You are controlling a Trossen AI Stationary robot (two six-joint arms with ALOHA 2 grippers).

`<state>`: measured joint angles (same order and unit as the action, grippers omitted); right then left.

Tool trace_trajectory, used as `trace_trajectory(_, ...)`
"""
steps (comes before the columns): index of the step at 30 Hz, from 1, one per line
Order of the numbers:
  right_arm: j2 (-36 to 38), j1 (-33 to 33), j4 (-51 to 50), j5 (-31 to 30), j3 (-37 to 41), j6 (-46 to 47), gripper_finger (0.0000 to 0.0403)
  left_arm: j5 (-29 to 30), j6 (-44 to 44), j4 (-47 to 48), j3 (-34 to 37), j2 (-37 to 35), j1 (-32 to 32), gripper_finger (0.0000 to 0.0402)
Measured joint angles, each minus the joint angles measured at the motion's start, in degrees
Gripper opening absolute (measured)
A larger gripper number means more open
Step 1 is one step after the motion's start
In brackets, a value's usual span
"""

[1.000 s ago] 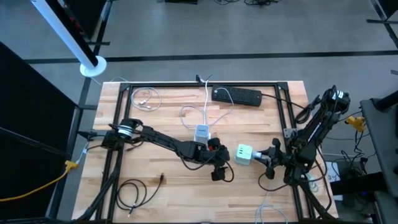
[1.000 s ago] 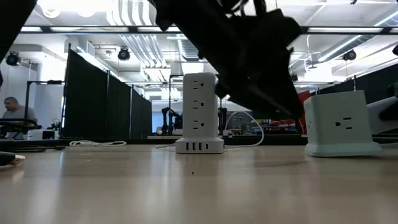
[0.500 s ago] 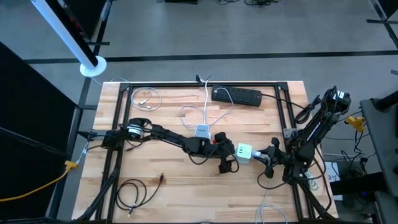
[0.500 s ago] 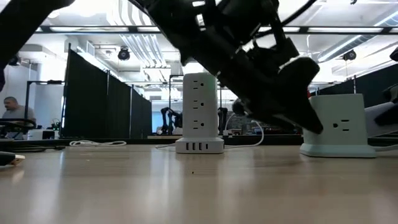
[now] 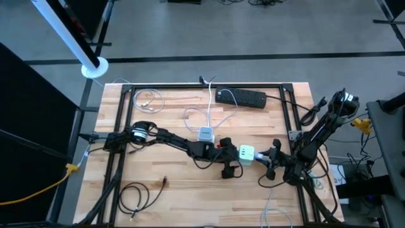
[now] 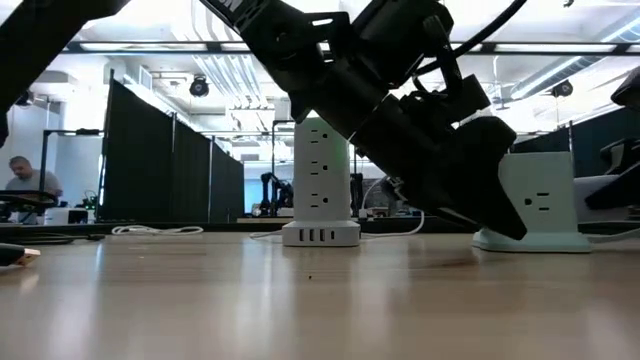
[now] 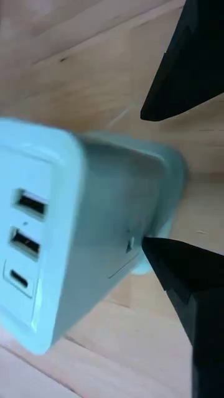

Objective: Insert USB
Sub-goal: Insert the purple charger adapter into the right white outlet extension

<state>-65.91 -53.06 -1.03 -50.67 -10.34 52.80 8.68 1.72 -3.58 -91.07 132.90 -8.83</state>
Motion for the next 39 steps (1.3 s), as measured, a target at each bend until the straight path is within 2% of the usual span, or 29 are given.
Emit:
trace_trajectory(3,0.0,1.44,2.57,2.4,0.03,-4.09,0.0115,-0.83,-3.15,0.4,0.04,0.0,0.04,0.0311)
trace_trajectory(9,0.07,4.81,3.47,4.47,-0.2,-2.72,0.0115,-0.85,-3.42,0.7,0.09,-0.02,-0.37,0.0311)
trace_trajectory(21,-0.24,8.32,3.57,1.09,-4.06,-3.4,0.0115,1.08,-0.97,2.38,0.12,-0.15,-0.97,0.0311)
trace_trajectory(30,-4.35,8.48,3.28,2.57,-4.29,2.47,0.0115,1.28,-0.52,11.32,-4.15,-0.28,-1.04,0.0311)
trace_trajectory(33,-6.1,8.59,3.19,2.7,-5.1,4.79,0.0115,1.97,2.29,14.45,-6.0,-0.28,-1.11,0.0311)
trace_trajectory(39,-10.12,8.7,2.49,2.68,-8.01,4.19,0.0115,2.93,5.67,19.78,-8.67,-0.28,-1.33,0.0311)
